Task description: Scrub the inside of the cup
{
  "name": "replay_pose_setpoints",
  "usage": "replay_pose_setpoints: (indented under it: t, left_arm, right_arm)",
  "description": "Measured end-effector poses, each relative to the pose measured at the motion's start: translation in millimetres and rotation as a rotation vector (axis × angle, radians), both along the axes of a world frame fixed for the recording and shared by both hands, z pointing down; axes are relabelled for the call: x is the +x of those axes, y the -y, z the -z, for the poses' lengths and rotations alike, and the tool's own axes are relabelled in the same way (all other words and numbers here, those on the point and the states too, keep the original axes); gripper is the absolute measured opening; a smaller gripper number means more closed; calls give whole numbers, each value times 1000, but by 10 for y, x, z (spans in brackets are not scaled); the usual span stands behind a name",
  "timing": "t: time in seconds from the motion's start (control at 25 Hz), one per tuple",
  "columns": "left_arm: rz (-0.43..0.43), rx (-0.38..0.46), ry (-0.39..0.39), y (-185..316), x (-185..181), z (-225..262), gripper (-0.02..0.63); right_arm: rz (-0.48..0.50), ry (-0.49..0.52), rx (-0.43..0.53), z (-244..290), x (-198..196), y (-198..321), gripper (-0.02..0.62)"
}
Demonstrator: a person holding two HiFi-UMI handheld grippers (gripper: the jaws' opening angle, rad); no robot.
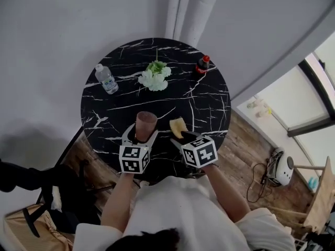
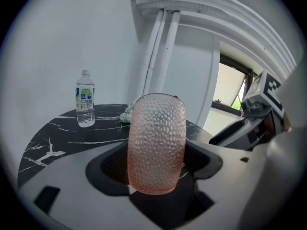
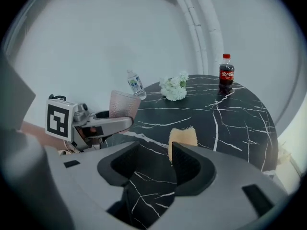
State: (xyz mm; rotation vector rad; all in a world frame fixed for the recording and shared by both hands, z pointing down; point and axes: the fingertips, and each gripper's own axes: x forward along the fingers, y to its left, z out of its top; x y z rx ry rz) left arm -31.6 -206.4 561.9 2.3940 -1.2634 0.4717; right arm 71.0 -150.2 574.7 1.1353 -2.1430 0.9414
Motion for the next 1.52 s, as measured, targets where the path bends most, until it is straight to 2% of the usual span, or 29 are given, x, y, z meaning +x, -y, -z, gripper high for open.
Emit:
replay_pose_setpoints:
  t: [0.2, 0.36, 0.6, 0.68, 0.8, 0.92, 1.12, 1.36, 1.52]
  left_arm:
    - [-30, -2, 25, 18, 26, -91, 347]
    - [-30, 16, 4, 52, 9, -41, 347]
    - [-143, 76, 55, -24, 166, 64, 345]
    - [-157, 84, 64, -52, 198, 74, 345]
    - [-154, 89, 55, -69, 221, 103, 345]
    - [-170, 100, 58, -88, 236, 137, 346]
    - [-203, 116, 95, -153, 235, 117, 345]
    - [-187, 105, 130, -142, 162, 61, 345]
    - [-192, 87, 197, -106, 132, -43, 345]
  right_arm:
    - [-21, 13, -28, -58, 53, -87, 192]
    - [-29, 52, -40, -64, 76, -119, 190]
    - [-49, 265, 17, 320, -47, 188, 190]
    - [-3, 309, 39, 449, -148, 253, 193]
    - [101, 317, 67, 533, -356, 224, 225]
    - [139, 353, 68, 559, -513, 210, 242]
    - [165, 345, 86, 569, -599, 277, 244]
    - [217, 332, 111, 660, -716, 272, 244]
    - [261, 240, 146, 612, -774, 252, 244]
